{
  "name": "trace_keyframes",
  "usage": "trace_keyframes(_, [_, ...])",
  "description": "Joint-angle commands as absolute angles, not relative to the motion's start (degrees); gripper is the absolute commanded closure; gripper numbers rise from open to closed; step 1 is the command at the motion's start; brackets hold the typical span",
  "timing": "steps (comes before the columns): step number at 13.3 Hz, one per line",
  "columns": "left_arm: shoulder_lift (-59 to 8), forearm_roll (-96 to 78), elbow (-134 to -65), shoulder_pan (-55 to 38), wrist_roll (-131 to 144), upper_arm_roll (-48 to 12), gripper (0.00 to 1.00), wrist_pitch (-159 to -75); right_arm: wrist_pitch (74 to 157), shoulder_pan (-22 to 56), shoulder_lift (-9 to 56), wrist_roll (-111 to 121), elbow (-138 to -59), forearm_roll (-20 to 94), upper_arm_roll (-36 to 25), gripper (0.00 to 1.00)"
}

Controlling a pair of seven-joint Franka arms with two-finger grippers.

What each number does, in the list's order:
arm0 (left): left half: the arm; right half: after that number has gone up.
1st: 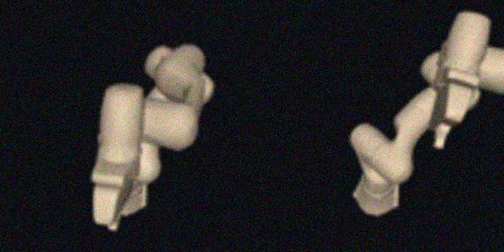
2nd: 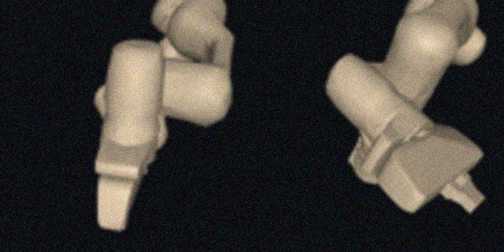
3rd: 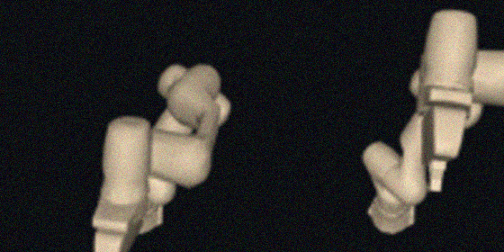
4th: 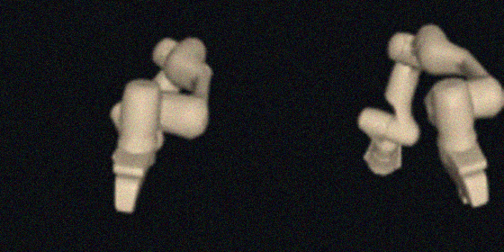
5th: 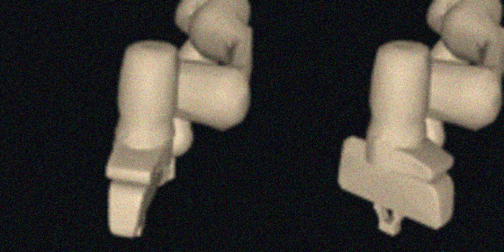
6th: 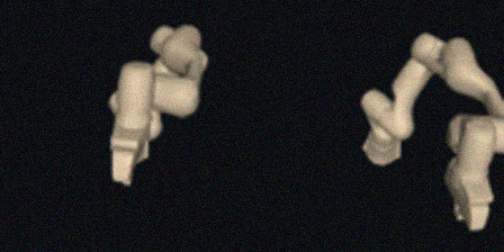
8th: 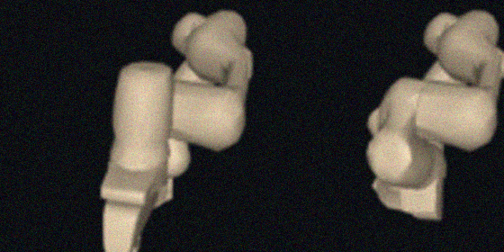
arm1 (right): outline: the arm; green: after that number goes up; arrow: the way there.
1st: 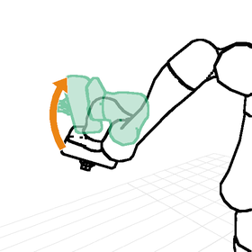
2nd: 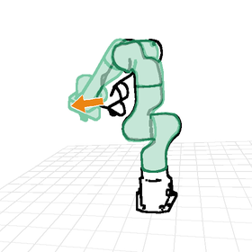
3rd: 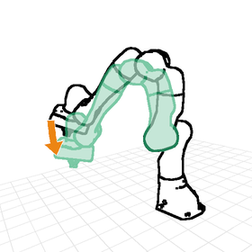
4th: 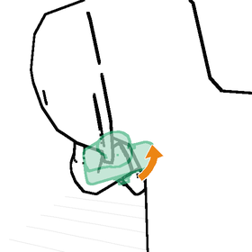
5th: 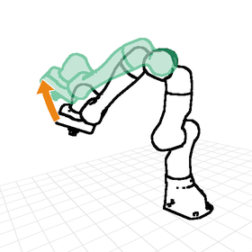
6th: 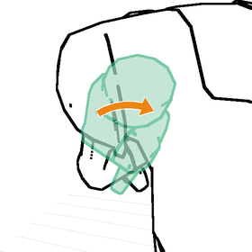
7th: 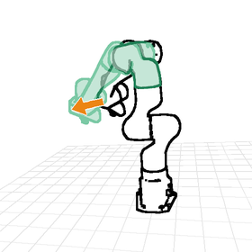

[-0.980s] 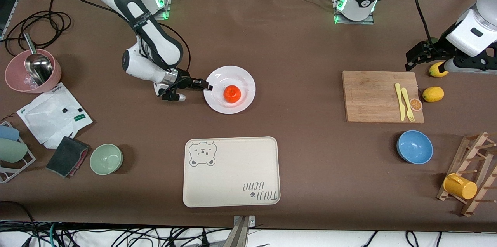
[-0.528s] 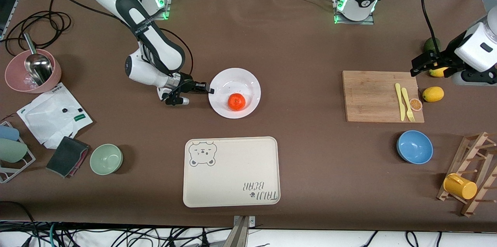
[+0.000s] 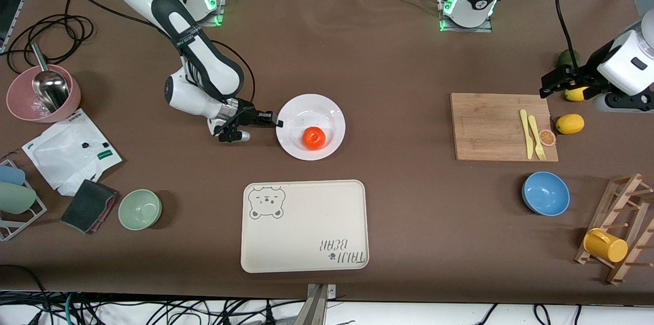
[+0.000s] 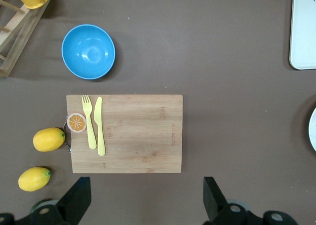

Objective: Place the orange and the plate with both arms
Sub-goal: 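Grip the white plate rim with the right gripper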

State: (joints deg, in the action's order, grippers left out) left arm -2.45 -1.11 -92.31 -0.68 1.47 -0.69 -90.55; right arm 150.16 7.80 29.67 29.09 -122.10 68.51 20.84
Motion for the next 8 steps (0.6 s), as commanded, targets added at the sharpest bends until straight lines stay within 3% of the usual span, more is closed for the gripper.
trace_keyframes(1, [-3.08,-1.93,-90.53,-0.62,1.32,-0.53,0.0,-88.86,151.35,7.65,30.94,29.62,-120.76,69.17,20.66,1.0])
trace_keyframes(8, [-2.99,-1.93,-90.53,0.09,1.23,-0.53,0.0,-87.54,150.56,7.21,28.66,26.46,-118.21,69.26,20.39,1.0])
